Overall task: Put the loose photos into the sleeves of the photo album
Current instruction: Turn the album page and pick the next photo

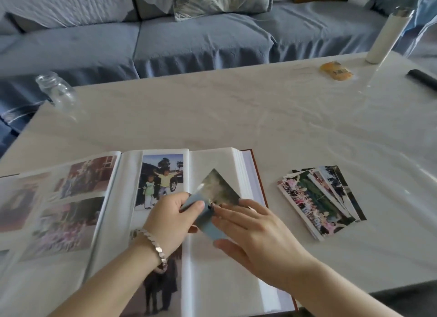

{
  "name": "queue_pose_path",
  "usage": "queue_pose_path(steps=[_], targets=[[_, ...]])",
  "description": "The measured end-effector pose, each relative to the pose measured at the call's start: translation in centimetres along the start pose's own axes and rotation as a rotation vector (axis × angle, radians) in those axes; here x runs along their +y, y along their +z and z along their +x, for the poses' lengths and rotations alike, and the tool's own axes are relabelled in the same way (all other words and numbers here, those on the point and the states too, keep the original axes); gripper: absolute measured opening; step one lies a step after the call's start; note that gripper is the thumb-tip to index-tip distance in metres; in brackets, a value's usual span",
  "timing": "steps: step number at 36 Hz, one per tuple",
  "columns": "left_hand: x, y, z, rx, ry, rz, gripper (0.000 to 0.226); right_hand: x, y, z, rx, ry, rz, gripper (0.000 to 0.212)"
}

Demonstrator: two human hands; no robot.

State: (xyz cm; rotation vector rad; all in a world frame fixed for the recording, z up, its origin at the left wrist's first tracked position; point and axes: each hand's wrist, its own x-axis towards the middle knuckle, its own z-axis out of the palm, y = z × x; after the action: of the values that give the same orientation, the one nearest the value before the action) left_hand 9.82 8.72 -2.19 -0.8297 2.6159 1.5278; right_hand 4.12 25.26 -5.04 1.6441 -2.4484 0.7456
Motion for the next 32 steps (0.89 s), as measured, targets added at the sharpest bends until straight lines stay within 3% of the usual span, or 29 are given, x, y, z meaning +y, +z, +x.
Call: queue_pose_path(steps=[5,7,10,12,16,19,22,24,26,28,32], targets=[[-0.5,-4.0,-0.2,-0.017,0.157,0.381,0.016,-0.8,-0.8,2.5,0.168,0.113,0.050,0.034],[-0.1,-5.4,-0.5,-0.009,0.193,0.444,0.016,-1.3,-1.4,3.9,0.113,0.125,0.089,0.034],[0.2,-7.5,-1.0,-0.011,0.235,0.542,0.014,-2.4,-2.2,6.2,-0.106,0.184,0.186,0.027],[-0.1,-8.6,-1.2,0.028,0.254,0.533,0.013,-2.8,-1.8,7.1,-0.134,0.177,0.231,0.021],[-1.5,-9.9,-1.6,0.250,0.258,0.250,0.022,-3.9,-0.6,8.8,0.039,0.335,0.520,0.012],[-3.4,-10.3,-1.9,0.332,0.105,0.001,0.053,-4.7,0.4,10.0,0.168,0.452,0.763,0.027],[-5.1,-10.7,-2.4,0.377,-0.078,-0.253,0.086,-5.8,1.4,11.2,0.248,0.597,1.028,0.029],[-6.0,-10.9,-2.7,0.336,-0.184,-0.524,0.071,-6.6,2.1,11.7,0.262,0.658,1.128,0.024],[-6.4,-10.8,-3.1,0.311,-0.218,-0.776,0.032,-7.5,2.8,12.2,0.193,0.656,1.177,0.019],[-7.1,-11.1,-3.4,0.369,-0.182,-0.752,0.017,-8.5,3.4,12.6,0.063,0.636,1.186,0.013],[-9.3,-13.2,-4.1,0.540,-0.098,-0.536,0.028,-9.6,5.0,13.3,-0.094,0.558,0.976,0.018]])
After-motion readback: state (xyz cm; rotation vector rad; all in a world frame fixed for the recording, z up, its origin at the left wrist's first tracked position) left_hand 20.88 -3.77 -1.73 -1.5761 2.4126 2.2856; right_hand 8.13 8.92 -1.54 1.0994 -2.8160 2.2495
